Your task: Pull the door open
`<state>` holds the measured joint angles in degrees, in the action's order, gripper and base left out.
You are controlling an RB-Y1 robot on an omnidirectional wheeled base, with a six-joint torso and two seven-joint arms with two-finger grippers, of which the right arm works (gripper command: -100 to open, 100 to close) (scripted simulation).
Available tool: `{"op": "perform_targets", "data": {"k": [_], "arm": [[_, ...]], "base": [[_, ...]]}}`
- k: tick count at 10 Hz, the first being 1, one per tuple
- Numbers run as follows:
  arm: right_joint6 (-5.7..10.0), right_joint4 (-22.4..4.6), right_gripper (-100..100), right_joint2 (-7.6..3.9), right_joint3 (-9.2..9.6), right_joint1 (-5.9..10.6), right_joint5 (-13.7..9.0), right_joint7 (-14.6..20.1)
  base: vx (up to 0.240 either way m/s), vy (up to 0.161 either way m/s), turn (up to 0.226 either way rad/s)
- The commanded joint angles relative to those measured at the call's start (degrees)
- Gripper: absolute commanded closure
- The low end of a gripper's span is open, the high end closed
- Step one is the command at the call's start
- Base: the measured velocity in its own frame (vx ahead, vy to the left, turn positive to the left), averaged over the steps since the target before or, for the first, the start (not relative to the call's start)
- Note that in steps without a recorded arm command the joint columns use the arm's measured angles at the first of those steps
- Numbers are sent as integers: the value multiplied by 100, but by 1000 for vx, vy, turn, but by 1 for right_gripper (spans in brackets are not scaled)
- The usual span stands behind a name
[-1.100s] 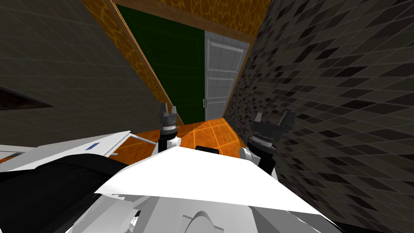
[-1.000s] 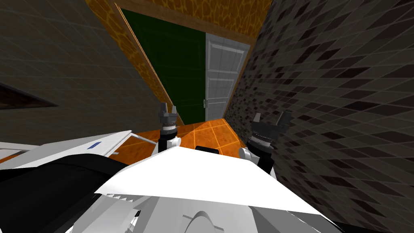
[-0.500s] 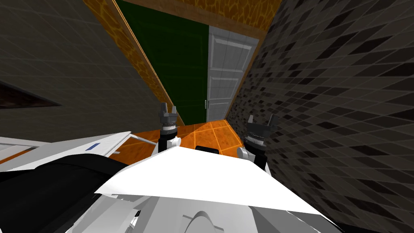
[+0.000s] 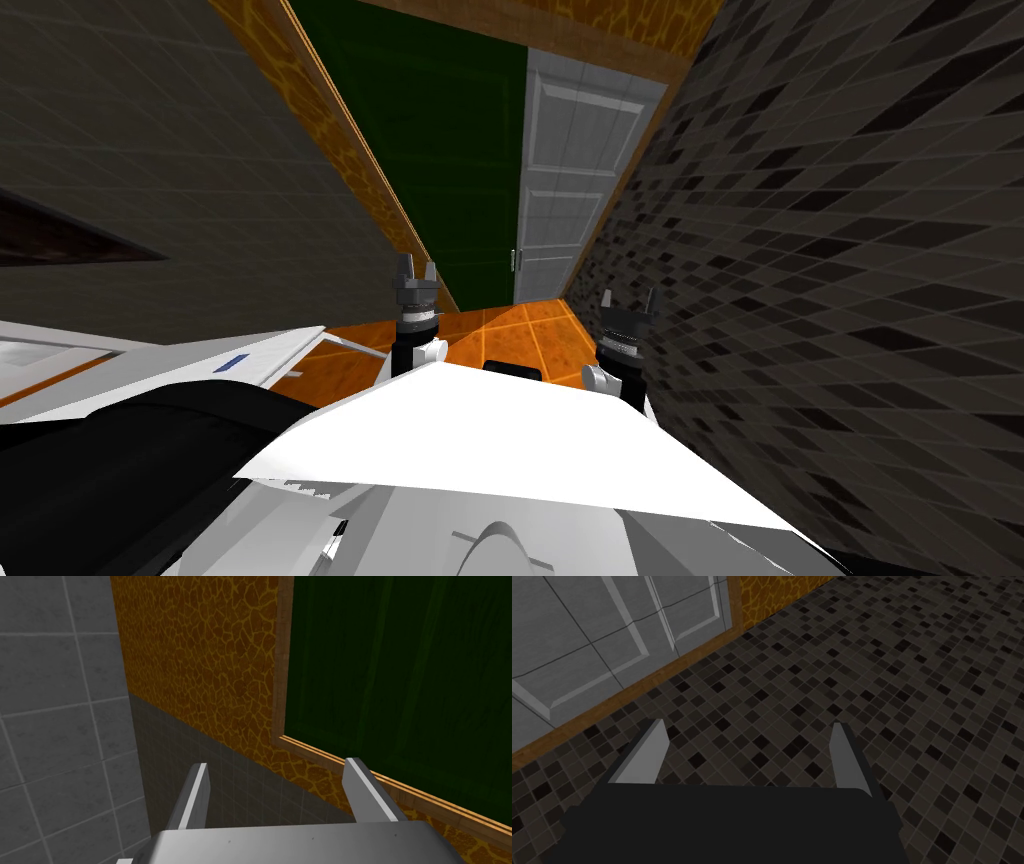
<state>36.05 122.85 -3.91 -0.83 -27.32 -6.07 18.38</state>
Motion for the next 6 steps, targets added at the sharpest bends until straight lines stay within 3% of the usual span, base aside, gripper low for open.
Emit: {"op": "perform_targets", "data": {"k": [1,6], "arm": [[43,-170,-100,-46,50,23,-60,183],[151,-747,-100,-206,192,118,-272,773]], "base": [[76,18,79],[102,11,79]]}}
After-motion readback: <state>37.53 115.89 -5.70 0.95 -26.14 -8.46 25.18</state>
